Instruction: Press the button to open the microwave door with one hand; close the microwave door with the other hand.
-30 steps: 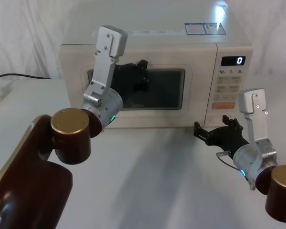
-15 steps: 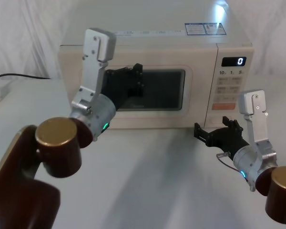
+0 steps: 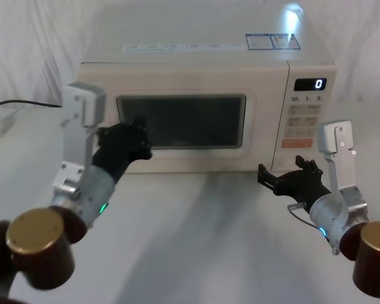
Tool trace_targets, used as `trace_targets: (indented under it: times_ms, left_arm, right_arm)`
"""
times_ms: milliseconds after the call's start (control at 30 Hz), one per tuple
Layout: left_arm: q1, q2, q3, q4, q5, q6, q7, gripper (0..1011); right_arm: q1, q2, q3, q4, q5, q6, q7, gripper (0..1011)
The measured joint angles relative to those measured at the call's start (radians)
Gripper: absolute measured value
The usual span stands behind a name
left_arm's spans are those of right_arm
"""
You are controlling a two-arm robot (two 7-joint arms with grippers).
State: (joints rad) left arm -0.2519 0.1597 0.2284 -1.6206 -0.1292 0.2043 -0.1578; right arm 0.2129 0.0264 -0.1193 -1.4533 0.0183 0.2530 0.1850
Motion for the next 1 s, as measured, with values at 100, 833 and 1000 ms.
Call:
trace_targets:
  times_ms: [100, 833, 1000]
  left_arm:
    - [0.046, 0.005, -0.027, -0.018, 0.001, -0.027, 0.02, 0]
    - [0.264, -0.02, -0.162, -0.014, 0.003, -0.164, 0.071, 0]
    - [0.281, -0.031, -0.184, 0.019, 0.001, -0.188, 0.075, 0]
  right_arm:
    - [0.0, 0.0, 0.0, 0.0, 0.0, 0.0, 0.0, 1002]
    - [0.0, 0.0, 0.0, 0.0, 0.0, 0.0, 0.0, 1002]
    - [0.0, 0.0, 0.0, 0.0, 0.0, 0.0, 0.0, 1002]
